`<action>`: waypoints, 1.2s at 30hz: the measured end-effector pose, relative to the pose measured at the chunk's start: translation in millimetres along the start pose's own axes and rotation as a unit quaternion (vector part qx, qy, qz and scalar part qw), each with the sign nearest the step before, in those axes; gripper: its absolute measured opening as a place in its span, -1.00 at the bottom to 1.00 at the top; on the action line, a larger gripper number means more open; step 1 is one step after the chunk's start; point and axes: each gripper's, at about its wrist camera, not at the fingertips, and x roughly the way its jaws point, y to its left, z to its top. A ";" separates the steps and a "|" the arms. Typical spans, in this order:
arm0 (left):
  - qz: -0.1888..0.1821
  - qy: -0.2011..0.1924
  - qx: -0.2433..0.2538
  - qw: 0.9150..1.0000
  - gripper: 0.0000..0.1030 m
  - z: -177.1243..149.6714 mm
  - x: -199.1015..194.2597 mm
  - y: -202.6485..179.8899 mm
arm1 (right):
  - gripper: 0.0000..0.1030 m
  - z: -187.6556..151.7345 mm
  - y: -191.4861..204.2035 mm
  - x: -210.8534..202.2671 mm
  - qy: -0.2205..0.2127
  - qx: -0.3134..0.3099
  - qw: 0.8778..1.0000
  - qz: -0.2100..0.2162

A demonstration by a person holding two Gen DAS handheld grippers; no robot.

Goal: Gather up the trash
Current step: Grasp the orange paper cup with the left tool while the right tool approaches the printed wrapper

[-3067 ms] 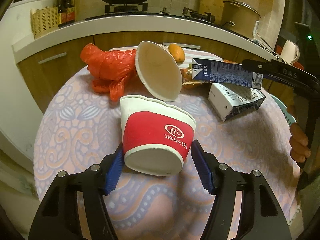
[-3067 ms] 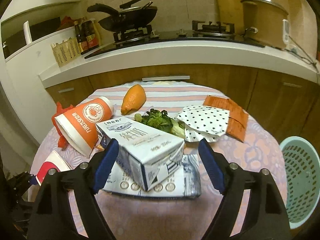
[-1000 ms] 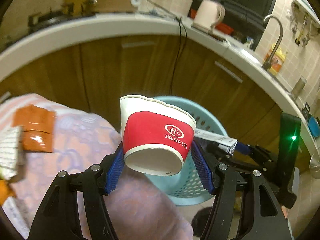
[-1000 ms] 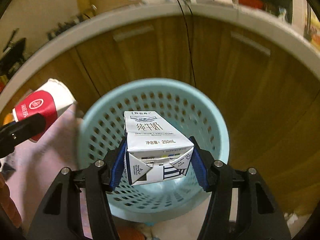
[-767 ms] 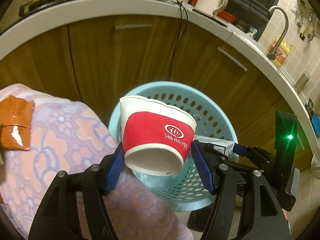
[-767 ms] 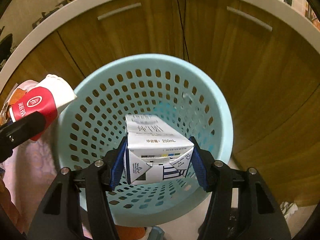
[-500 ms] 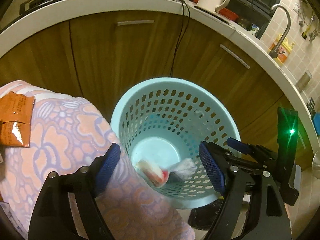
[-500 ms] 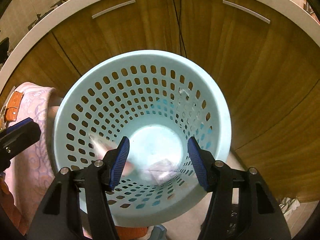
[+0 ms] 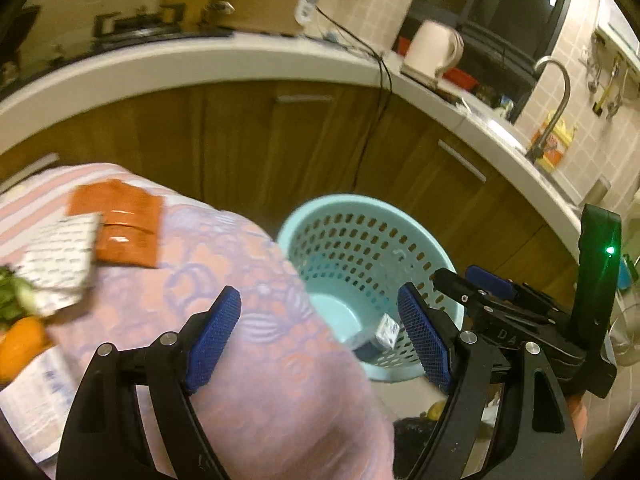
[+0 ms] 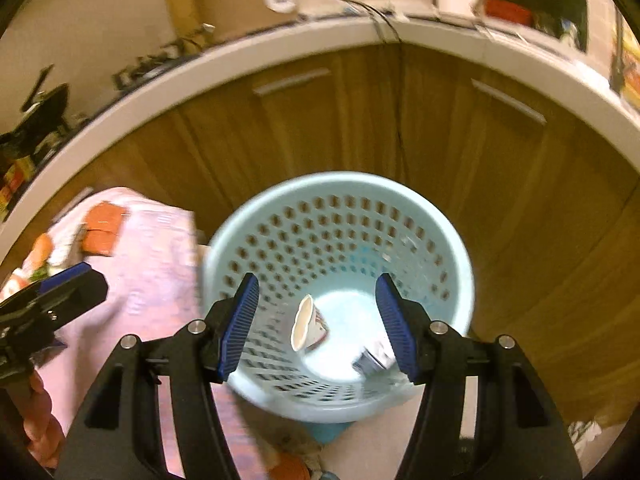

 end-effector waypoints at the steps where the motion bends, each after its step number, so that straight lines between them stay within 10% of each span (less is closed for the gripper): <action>1: 0.004 -0.009 -0.004 1.000 0.53 -1.8 -11.8 5.0 | 0.11 0.0 6.2 -4.0 -0.004 -0.005 1.000 0.006; 12: 0.087 -0.095 -0.053 0.990 0.53 -33.4 -131.9 74.6 | 0.08 -17.2 133.0 -29.8 -0.038 -0.106 0.990 0.087; 22: 0.244 -0.157 -0.094 0.952 0.58 -58.4 -234.1 166.9 | -0.21 -44.4 205.7 -20.4 -0.023 -0.154 0.980 0.123; 36: 0.284 -0.092 -0.135 0.945 0.58 -56.3 -205.4 250.8 | -0.21 -49.7 229.2 -7.0 0.011 -0.165 0.970 0.176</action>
